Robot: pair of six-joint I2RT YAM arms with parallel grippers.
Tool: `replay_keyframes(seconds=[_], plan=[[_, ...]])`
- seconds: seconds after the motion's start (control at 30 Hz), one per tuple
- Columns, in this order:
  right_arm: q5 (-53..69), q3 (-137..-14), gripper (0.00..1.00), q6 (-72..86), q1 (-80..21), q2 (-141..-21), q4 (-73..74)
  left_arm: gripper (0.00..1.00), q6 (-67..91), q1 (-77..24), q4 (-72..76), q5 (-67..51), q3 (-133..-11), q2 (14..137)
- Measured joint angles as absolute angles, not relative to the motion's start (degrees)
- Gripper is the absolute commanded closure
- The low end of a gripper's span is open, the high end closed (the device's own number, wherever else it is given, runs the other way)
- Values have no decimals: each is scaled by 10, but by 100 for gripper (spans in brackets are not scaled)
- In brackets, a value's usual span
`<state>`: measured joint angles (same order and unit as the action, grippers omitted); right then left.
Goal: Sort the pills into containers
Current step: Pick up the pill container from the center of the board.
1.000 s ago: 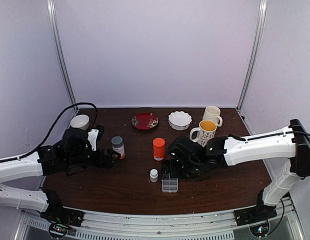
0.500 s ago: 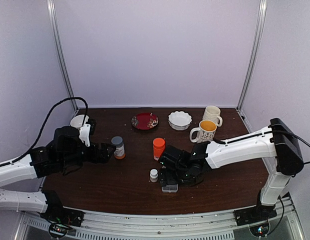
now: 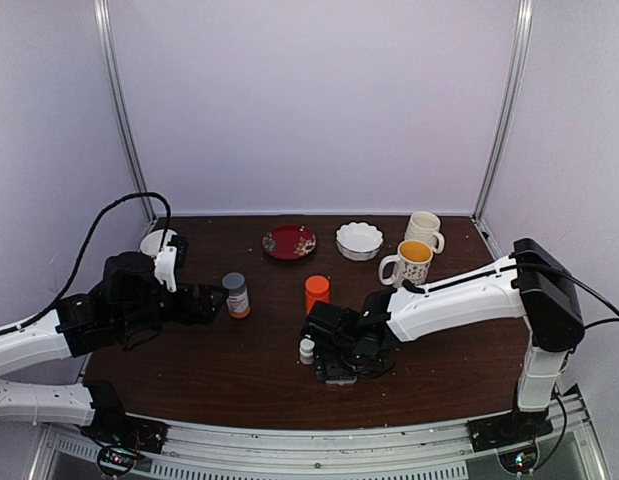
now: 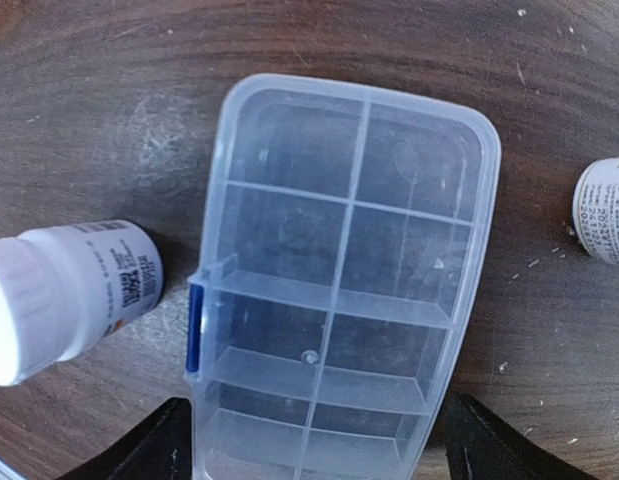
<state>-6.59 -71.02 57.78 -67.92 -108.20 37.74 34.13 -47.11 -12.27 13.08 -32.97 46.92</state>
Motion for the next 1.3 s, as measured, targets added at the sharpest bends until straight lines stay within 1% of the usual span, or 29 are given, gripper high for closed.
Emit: replay_keyframes(seconds=[0.03, 0.07, 0.13, 0.23, 0.33, 0.43, 0.5, 0.67, 0.83, 1.03, 1.3], plan=[[-67, -710, 15, 580, -679, -1087, 380, 3, 341, -471, -123, 131, -330, 469], [-67, -710, 18, 581, -679, -1090, 382, 3, 340, -471, -124, 131, -330, 469], [-69, -711, 20, 584, -679, -1095, 386, 3, 338, -471, -128, 133, -330, 469], [-76, -721, 27, 584, -679, -1101, 397, 2, 333, -471, -137, 134, -330, 466], [-81, -730, 32, 585, -679, -1103, 402, 2, 329, -471, -143, 137, -330, 462], [-90, -728, 41, 585, -680, -1100, 402, 2, 328, -471, -148, 138, -330, 459], [-92, -711, 40, 582, -681, -1080, 391, 2, 327, -471, -148, 137, -330, 459], [-101, -668, 40, 562, -682, -981, 365, 2, 326, -471, -147, 123, -332, 467], [-94, -629, 39, 514, -682, -892, 295, 2, 327, -471, -137, 72, -346, 488], [-10, -562, 37, 439, -682, -819, 165, 2, 345, -471, -48, -58, -365, 522], [107, -542, 37, 399, -682, -790, 8, 3, 389, -471, 79, -187, -383, 558]])
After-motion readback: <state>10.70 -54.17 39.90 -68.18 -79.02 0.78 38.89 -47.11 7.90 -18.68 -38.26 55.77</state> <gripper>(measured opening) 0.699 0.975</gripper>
